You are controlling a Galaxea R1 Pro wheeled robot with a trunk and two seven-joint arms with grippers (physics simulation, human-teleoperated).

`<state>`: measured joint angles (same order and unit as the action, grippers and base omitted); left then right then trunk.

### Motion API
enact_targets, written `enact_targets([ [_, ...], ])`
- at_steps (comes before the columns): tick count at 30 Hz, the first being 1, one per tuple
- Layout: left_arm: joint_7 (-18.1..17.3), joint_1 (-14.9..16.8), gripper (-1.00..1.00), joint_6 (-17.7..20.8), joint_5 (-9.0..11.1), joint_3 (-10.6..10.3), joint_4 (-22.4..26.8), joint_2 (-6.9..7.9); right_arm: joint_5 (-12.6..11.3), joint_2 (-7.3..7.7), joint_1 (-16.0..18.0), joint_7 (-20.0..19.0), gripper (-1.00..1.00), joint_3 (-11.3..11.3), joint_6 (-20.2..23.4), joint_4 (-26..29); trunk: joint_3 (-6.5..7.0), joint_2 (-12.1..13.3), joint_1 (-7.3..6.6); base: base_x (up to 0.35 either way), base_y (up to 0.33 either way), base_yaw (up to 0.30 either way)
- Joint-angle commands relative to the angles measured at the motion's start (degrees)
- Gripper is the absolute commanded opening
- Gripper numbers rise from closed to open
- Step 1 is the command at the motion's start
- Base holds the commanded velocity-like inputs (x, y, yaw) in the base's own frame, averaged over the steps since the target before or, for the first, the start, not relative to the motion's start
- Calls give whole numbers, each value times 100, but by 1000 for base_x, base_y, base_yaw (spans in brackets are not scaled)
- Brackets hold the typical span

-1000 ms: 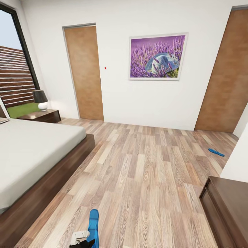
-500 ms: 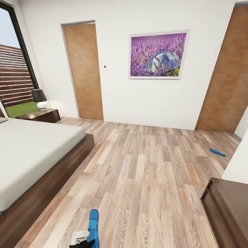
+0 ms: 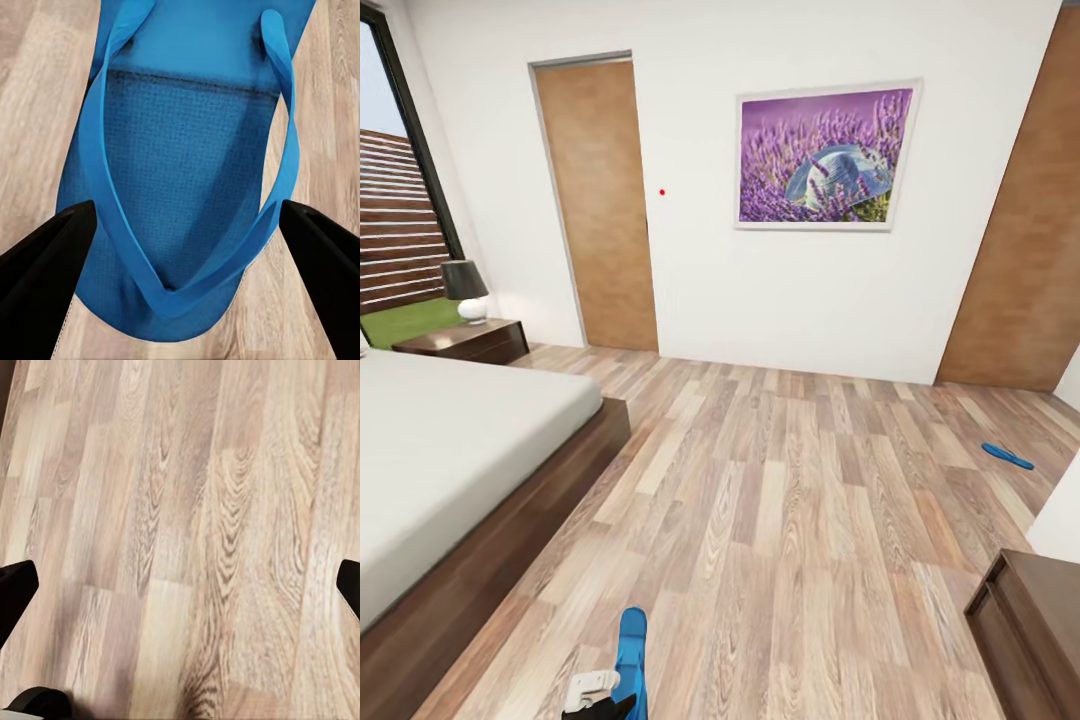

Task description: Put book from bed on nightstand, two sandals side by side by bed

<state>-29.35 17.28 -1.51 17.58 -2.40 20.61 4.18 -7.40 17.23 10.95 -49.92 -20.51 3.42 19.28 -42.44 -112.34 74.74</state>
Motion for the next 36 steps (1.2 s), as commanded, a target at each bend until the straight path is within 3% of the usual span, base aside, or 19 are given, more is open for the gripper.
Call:
enact_targets([
  [1, -10, 4, -100, -16, 35, -24, -4, 4, -33, 0, 4, -27, 100, -15, 36, -4, -6, -2, 3, 323, 0, 0],
  [14, -11, 4, -100, -16, 35, -24, -4, 4, -8, 0, 4, -27, 100, -11, 36, -4, -6, -2, 3, 318, 0, 0],
  [20, -10, 4, -100, -24, 35, -24, -4, 4, -3, -4, 4, -22, 100, -8, 36, -8, -6, -2, 3, 71, 0, -56],
  [22, -10, 4, -100, -30, 29, -29, -21, -1, 6, -167, 4, -6, 100, -2, 31, -78, -6, -2, 3, 7, 0, -25],
  [23, -10, 4, -100, -31, 18, -34, -77, -3, 11, -439, 4, 60, 100, 2, 2, -214, -6, -2, 3, 3, 0, -10],
  [24, -8, 4, -100, -32, 10, -37, -122, -4, 14, -619, 4, 212, 100, 9, -65, -303, -6, -2, 3, 2, 0, -7],
  [26, -9, 4, -100, -33, -3, -40, -178, -2, 32, -876, 4, 927, 100, 27, -277, -413, -6, -2, 3, 1, 0, -3],
  [30, -4, 4, -100, -33, -14, -37, -215, 0, 44, -970, 4, 1432, 100, 31, -357, -450, -6, -2, 3, 0, 0, -1],
  [36, -8, 4, -100, -222, -32, -37, -612, 8, 48, -995, 4, 1555, 100, 51, -356, -460, -6, -2, 3, 0, 0, 0],
])
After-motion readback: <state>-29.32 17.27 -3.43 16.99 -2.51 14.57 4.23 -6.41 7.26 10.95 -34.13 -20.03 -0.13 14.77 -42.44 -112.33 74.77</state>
